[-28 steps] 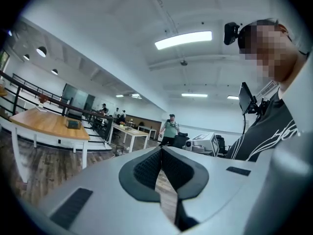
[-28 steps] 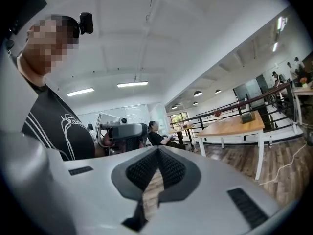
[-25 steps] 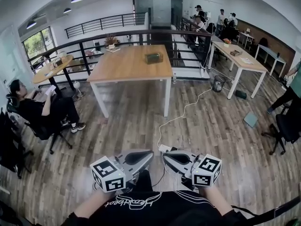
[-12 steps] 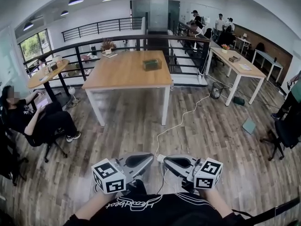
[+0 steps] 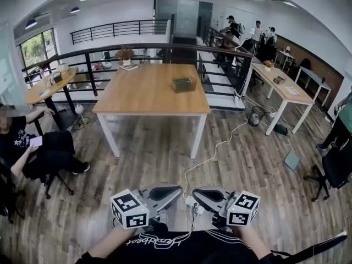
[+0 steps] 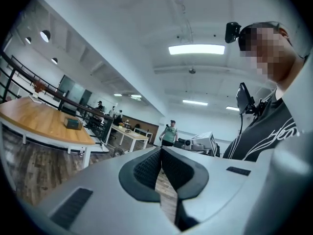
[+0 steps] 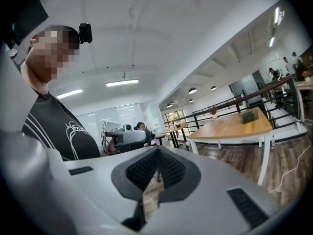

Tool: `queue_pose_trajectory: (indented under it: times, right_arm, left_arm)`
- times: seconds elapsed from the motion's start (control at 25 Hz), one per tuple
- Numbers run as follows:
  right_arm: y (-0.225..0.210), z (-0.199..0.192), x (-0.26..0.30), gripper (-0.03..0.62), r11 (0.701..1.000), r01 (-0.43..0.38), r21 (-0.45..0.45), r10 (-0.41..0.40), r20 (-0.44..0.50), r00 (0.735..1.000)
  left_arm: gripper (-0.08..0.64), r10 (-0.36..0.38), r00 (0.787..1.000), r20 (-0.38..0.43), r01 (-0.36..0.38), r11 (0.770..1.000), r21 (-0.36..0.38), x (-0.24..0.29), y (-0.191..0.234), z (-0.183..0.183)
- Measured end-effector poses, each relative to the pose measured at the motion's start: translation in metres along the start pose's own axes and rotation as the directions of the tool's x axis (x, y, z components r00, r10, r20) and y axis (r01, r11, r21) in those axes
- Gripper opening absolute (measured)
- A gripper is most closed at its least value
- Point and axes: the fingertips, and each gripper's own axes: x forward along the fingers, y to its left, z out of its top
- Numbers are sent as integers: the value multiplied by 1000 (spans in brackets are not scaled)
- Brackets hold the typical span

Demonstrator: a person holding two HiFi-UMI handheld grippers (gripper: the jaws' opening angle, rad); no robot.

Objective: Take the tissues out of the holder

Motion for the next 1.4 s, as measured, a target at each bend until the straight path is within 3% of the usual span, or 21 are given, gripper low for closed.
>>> queue_pose_trajectory:
  times: [0.44, 0.68, 0.84, 1.16, 1.4]
  right_arm:
    - [-149, 76, 175, 17, 999, 13, 46, -12, -21, 1000]
    - [-203, 90, 246, 17, 998, -3, 62, 5, -47, 999]
    - [-220, 93, 268, 17, 998, -13, 63, 16, -46, 999]
    - [-252, 102, 258, 17, 997, 12, 82, -12, 2, 1000]
    - [-310, 117, 255, 17, 995, 27, 99, -31, 42, 999]
  left_arm:
    - [14, -5, 1000, 20, 6, 999, -43, -8, 230, 86]
    - [14, 21, 1000, 13, -20, 998, -61, -15, 318, 106]
    - [14, 35, 999, 9, -34, 996, -82, -14, 351, 109]
    - [14, 15, 999, -33, -17, 998, -58, 14, 367, 114]
    - [12, 21, 998, -59, -22, 999, -26, 54, 405, 124]
